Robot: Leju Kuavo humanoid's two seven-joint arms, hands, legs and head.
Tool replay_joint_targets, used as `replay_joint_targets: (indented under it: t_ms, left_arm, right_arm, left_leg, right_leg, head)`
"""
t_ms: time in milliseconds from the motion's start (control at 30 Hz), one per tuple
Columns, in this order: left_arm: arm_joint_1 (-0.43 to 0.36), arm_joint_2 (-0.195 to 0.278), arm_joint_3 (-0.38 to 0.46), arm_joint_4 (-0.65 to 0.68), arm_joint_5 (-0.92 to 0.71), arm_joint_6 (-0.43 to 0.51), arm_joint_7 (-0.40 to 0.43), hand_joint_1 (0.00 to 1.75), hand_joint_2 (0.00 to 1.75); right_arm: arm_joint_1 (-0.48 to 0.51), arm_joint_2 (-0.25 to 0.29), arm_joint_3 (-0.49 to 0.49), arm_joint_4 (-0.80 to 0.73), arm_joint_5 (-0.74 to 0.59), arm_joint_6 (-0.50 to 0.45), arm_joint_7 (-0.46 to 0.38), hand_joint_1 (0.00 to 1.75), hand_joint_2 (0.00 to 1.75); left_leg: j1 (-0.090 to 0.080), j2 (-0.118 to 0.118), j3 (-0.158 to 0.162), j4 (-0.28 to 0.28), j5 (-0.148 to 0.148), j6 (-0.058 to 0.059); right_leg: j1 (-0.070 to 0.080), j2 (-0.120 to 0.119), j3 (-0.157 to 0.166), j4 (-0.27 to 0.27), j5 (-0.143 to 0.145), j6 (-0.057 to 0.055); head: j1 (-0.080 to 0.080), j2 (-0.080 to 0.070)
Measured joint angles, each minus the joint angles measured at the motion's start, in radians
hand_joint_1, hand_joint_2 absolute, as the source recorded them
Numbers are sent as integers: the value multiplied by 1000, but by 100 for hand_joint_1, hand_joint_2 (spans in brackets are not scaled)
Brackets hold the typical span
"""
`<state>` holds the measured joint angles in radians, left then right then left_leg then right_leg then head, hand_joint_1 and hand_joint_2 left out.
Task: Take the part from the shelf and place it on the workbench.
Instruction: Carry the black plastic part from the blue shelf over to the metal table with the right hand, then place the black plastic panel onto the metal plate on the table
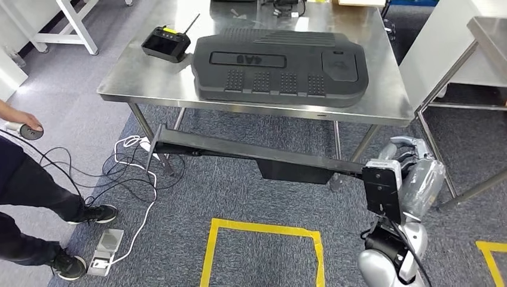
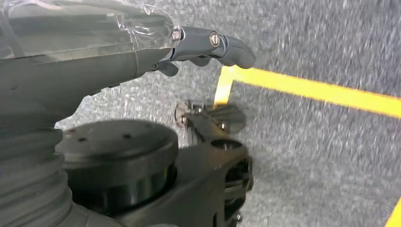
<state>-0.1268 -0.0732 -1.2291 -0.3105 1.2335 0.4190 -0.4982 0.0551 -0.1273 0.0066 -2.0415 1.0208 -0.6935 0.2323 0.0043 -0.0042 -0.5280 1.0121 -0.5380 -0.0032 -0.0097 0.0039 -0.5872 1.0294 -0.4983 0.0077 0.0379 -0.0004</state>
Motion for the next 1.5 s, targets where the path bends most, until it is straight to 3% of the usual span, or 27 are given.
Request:
replay_joint_targets:
  t_ms: [67,100,167,200,233,267,333,367,400,567,600,667,700,733,767,800,867,900,1033,1100,1200,1233,1267,1300,1367,1400,1500]
  left_arm:
    - [-1,0,0,0,0,0,0,0,175]
    - [-1,0,0,0,1,0,0,0,175]
    - [1,0,0,0,1,0,0,0,175]
    - [3,0,0,0,2,0,0,0,175]
    - [4,0,0,0,2,1,0,0,175]
    - [6,1,0,0,3,1,0,0,175]
    - [6,1,0,0,4,1,0,0,175]
    - [6,1,0,0,4,1,0,0,175]
    - [6,1,1,0,4,1,0,0,175]
    - [5,1,1,0,4,1,2,0,175]
    - [5,1,1,0,4,1,2,0,175]
    - [4,1,1,0,4,1,2,0,175]
    - [5,1,1,0,4,1,2,0,175]
    - [5,1,1,0,4,1,2,0,175]
    - [6,1,1,0,4,1,2,0,175]
    - [6,1,1,0,4,1,2,0,175]
    - [6,1,1,0,4,1,2,0,175]
    - [5,1,1,0,4,1,2,0,175]
    - [3,1,2,0,6,1,1,0,175]
    - [2,2,2,0,8,1,0,0,175]
    - [4,2,3,0,12,1,-2,0,175]
    - [6,2,3,0,13,1,-2,0,175]
    - [7,2,4,0,13,1,-3,0,175]
    - [8,3,4,0,13,1,-3,0,175]
    - [8,3,4,0,14,1,-5,0,175]
    - [8,4,4,0,14,1,-7,0,175]
    - [7,4,5,0,15,1,-12,0,175]
  right_arm:
    - [-2,0,-2,1,0,0,-1,175,175]
    - [-3,0,-2,2,0,0,-2,175,175]
    - [-5,0,-3,4,-2,0,-7,175,175]
    - [-5,0,-4,5,-3,0,-9,175,175]
    - [-5,0,-5,7,-5,0,-12,175,175]
    - [-5,0,-6,9,-6,0,-15,175,175]
    - [-5,0,-10,12,-9,0,-18,175,175]
    - [-6,0,-13,14,-12,0,-20,175,175]
    - [-6,0,-16,15,-13,0,-23,175,175]
    - [-5,2,-30,20,-20,0,-35,175,175]
    - [-5,2,-34,20,-21,0,-37,175,175]
    - [-2,2,-41,22,-23,0,-40,175,175]
    - [1,3,-45,24,-25,0,-41,175,175]
    - [3,3,-48,26,-26,0,-43,175,175]
    - [5,3,-51,28,-27,0,-45,175,175]
    - [5,4,-53,30,-27,0,-47,175,175]
    - [5,5,-57,32,-28,0,-50,175,175]
    - [5,6,-59,33,-28,0,-51,175,175]
    - [9,6,-67,35,-31,0,-53,175,175]
    - [8,7,-69,35,-32,0,-53,175,175]
    - [7,9,-69,36,-32,0,-53,175,175]
    - [7,10,-69,36,-32,0,-53,175,175]
    - [7,10,-69,37,-32,0,-53,175,175]
    - [7,11,-69,37,-33,0,-53,175,175]
    - [5,12,-69,37,-34,0,-52,175,175]
    - [2,12,-69,38,-34,0,-50,175,175]
    - [-14,11,-68,38,-27,0,-31,175,175]
  left_leg:
    - [0,0,-6,32,-21,-11]
    - [1,0,-25,77,-42,-16]
    - [3,1,-99,214,-91,-20]
    - [4,1,-136,270,-103,-22]
    - [4,1,-159,296,-96,-21]
    - [4,1,-163,281,-67,-20]
    - [4,1,-124,162,20,-12]
    - [2,0,-101,101,50,-9]
    - [1,1,-85,60,61,-5]
    - [-1,1,-64,17,45,18]
    - [2,1,-56,10,44,23]
    - [4,2,-46,6,38,30]
    - [3,2,-42,6,33,32]
    - [3,2,-36,6,28,33]
    - [3,1,-28,6,22,32]
    - [4,0,-18,6,15,30]
    - [3,-1,2,6,0,23]
    - [2,-1,8,6,-6,17]
    - [1,1,17,2,-20,-5]
    - [1,1,2,50,-46,-15]
    - [3,1,-106,242,-111,-24]
    - [3,1,-138,285,-113,-25]
    - [4,1,-154,292,-94,-25]
    - [4,1,-152,260,-56,-23]
    - [3,1,-114,137,32,-15]
    - [1,0,-95,83,54,-11]
    - [-6,0,-77,34,49,4]
  right_leg:
    - [-5,-1,11,-8,-4,-11]
    - [-7,-3,18,-11,-6,-17]
    - [-6,-5,27,-11,-14,-25]
    - [-5,-5,32,-11,-19,-26]
    - [-5,-5,39,-11,-24,-26]
    - [-5,-3,47,-11,-30,-25]
    - [-5,-2,69,-12,-46,-20]
    - [-4,-1,77,-10,-53,-16]
    - [-2,0,81,-9,-59,-12]
    - [-5,0,80,4,-81,14]
    - [-6,0,63,41,-99,18]
    - [-7,0,-10,169,-145,25]
    - [-7,0,-51,230,-158,27]
    - [-8,0,-81,263,-153,28]
    - [-8,0,-93,259,-127,28]
    - [-8,-1,-84,216,-84,26]
    - [-5,-1,-42,89,-4,21]
    - [-2,-1,-23,43,12,17]
    - [1,2,-5,5,0,-4]
    - [-4,-1,7,-4,-4,-15]
    - [-4,-5,24,-6,-18,-28]
    - [-4,-5,30,-6,-23,-29]
    - [-4,-4,38,-6,-30,-28]
    - [-4,-3,48,-6,-37,-27]
    - [-4,-2,71,-6,-53,-21]
    - [-2,0,78,-5,-61,-17]
    - [-1,2,83,-10,-72,-3]
  head:
    - [-6,0]
    - [-11,0]
    - [-21,0]
    - [-23,0]
    - [-25,0]
    - [-27,0]
    - [-32,0]
    - [-35,0]
    - [-36,0]
    - [-31,0]
    - [-27,0]
    - [-15,0]
    - [-10,0]
    - [-6,0]
    - [-2,0]
    - [1,0]
    - [8,0]
    - [10,0]
    - [6,0]
    - [-2,0]
    - [-15,0]
    - [-17,0]
    - [-19,0]
    - [-22,0]
    - [-28,0]
    - [-31,0]
    - [-32,0]
